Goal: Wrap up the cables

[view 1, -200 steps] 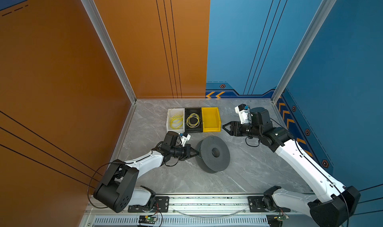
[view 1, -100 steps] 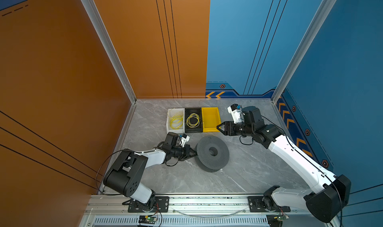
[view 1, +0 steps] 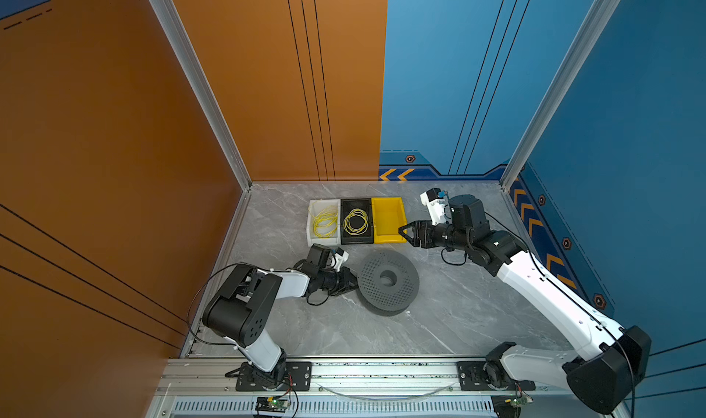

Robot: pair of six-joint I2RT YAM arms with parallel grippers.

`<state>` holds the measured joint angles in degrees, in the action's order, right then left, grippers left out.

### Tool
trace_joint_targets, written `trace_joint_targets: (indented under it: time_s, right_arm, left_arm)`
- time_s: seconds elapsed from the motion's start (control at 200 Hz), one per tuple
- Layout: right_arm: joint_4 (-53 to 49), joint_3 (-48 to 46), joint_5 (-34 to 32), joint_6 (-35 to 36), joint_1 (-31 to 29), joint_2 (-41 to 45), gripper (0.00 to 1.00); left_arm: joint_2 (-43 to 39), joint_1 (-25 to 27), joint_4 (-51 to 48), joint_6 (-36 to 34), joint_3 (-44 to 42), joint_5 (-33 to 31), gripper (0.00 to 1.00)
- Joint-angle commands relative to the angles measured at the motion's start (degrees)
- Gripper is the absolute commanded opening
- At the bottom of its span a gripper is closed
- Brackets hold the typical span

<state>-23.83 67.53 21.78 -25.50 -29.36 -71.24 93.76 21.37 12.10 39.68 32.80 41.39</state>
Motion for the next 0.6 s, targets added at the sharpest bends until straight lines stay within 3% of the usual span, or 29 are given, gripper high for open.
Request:
trace_joint_targets:
  time_s: [0.0, 0.15, 0.165, 0.25, 0.37, 0.405, 0.415, 0.425, 0.455, 0.596]
  right_arm:
    - [1.7, -1.1, 0.0, -0.4, -0.4, 0.8, 0.64]
    - [1.8, -0.7, 0.1, -0.4, -0.4, 1.3, 0.65]
    - [1.8, -0.7, 0.1, -0.4, -0.4, 1.3, 0.65]
    - [1.6, -0.2, 0.1, -0.3, -0.3, 1.9, 0.66]
    - [1.0, 0.3, -0.6, 0.9, 0.1, 2.6, 0.7]
    - [0.3, 0.3, -1.7, 1.4, 0.3, 2.8, 0.74]
    - [0.0, 0.3, -2.2, 1.5, 0.3, 2.8, 0.82]
    - [-0.3, 0.4, -2.6, 1.7, 0.3, 2.9, 0.9]
    - [-1.2, 0.4, -3.8, 2.2, 0.4, 3.0, 0.99]
    - [-3.6, -0.6, -12.6, 5.2, 0.8, 4.1, 1.0]
  left_arm:
    - [-0.6, -0.9, -8.7, -3.7, -0.4, -10.5, 0.19]
    - [-3.5, -1.1, -15.4, -5.7, 0.6, -12.8, 0.33]
    - [-3.9, -1.1, -16.0, -5.8, 0.6, -13.0, 0.42]
    - [-5.9, -1.2, -19.7, -6.8, 1.4, -13.8, 0.71]
    - [-9.7, -1.2, -28.2, -7.8, 3.0, -18.2, 0.93]
    - [-11.6, -1.2, -30.9, -7.9, 3.8, -19.7, 0.98]
    - [-12.3, -1.2, -31.7, -8.0, 4.0, -20.2, 1.0]
    - [-12.8, -1.1, -32.4, -8.1, 4.1, -20.7, 0.99]
    - [-15.0, -1.0, -34.7, -8.3, 4.9, -22.5, 0.98]
    - [-24.4, -0.3, -47.0, -10.2, 10.4, -36.4, 0.98]
